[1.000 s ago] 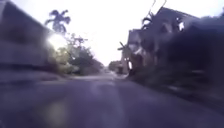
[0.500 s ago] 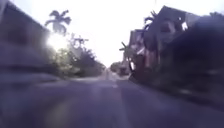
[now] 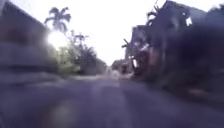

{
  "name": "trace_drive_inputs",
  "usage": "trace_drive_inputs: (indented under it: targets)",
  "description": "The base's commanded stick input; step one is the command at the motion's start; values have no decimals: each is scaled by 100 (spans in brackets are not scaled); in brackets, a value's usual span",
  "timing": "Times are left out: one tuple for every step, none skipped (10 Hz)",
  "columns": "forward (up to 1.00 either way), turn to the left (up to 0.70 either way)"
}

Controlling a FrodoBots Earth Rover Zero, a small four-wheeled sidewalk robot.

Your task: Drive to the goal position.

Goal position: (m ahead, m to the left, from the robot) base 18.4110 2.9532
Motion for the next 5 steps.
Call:
trace_drive_inputs:
  targets:
    - [70, 0]
    - [70, 0]
    - [70, 0]
    - [70, 0]
    - [70, 0]
